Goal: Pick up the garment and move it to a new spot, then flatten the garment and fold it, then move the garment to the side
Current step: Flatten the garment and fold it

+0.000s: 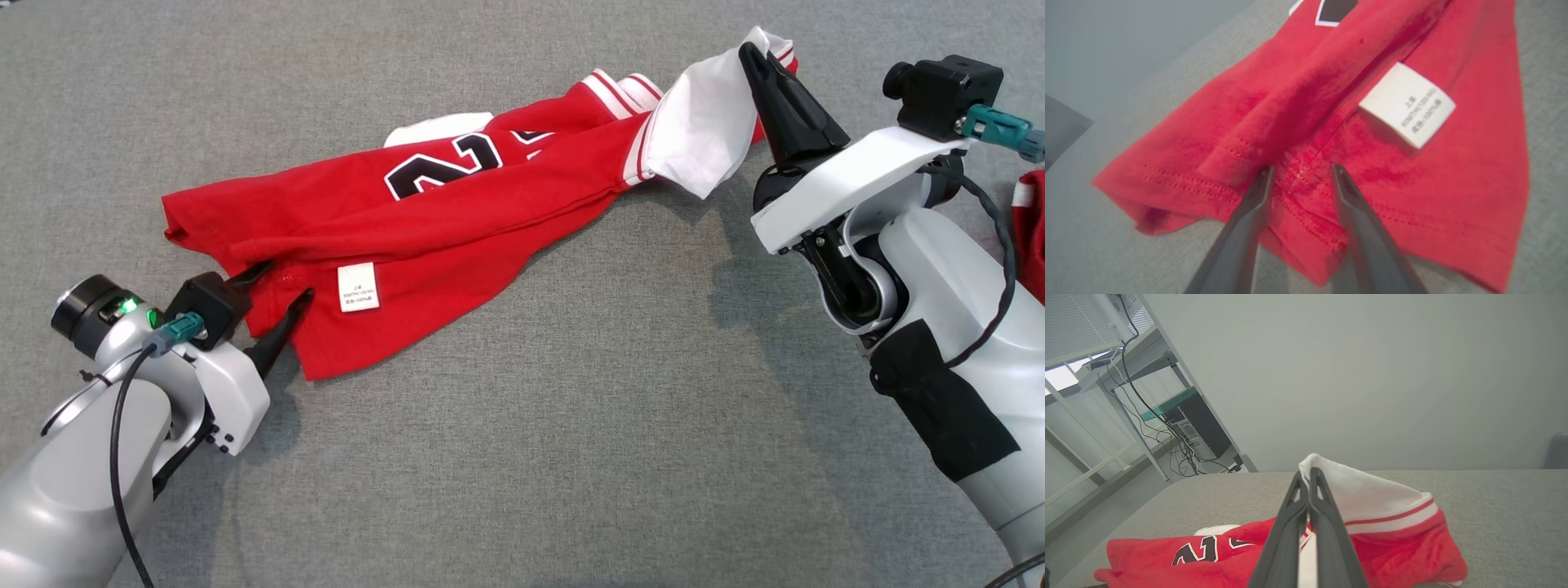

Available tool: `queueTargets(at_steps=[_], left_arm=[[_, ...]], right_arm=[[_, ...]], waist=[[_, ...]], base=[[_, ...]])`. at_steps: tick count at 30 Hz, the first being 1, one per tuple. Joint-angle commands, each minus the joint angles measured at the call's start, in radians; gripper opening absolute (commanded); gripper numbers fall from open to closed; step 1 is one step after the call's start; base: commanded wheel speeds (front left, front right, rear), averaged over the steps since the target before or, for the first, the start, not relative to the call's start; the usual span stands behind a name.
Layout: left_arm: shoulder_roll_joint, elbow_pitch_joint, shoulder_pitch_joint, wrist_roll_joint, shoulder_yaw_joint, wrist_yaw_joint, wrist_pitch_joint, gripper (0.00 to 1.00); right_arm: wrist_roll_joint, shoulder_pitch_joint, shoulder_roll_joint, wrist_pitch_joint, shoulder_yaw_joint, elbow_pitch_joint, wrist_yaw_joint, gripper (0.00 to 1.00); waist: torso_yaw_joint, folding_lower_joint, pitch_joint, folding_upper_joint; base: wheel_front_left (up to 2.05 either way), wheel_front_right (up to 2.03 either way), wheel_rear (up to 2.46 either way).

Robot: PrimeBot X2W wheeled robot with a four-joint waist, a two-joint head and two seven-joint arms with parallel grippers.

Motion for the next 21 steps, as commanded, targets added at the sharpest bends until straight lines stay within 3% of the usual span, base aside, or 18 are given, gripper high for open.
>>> queueTargets(at_steps=[1,5,9,11,13,21], left_arm=[[0.035,0.002,-0.044,0.001,0.032,-0.002,-0.01,0.72],[0.029,0.011,-0.056,0.006,0.025,-0.006,-0.01,0.72],[0.023,0.039,-0.061,0.004,0.0,-0.007,-0.01,0.56],[0.018,0.05,-0.066,0.002,-0.014,-0.008,-0.01,0.38],[0.016,0.06,-0.07,-0.006,-0.025,-0.008,-0.01,0.04],[0.016,0.04,-0.09,-0.036,-0.023,-0.008,-0.01,0.0]], right_arm=[[0.005,-0.001,0.01,-0.012,0.003,-0.029,0.004,0.0],[0.005,-0.002,0.01,-0.013,0.003,-0.03,0.004,0.0],[0.004,-0.002,0.011,-0.014,0.002,-0.031,0.004,0.0],[0.004,-0.003,0.011,-0.015,0.002,-0.031,0.004,0.0],[0.004,-0.005,0.011,-0.015,0.002,-0.032,0.004,0.0],[0.005,-0.003,0.01,-0.017,-0.003,-0.031,0.004,0.0]], waist=[[-0.002,0.0,0.003,0.0],[-0.004,0.0,0.008,0.0],[-0.005,0.0,0.01,0.0],[-0.004,0.0,0.009,0.0],[-0.004,0.0,0.007,0.0],[0.006,0.0,-0.009,0.0]], base=[[0.0,0.0,0.0],[0.0,0.0,0.0],[0.0,0.0,0.0],[0.0,0.0,0.0],[0.0,0.0,0.0],[0.0,0.0,0.0]])
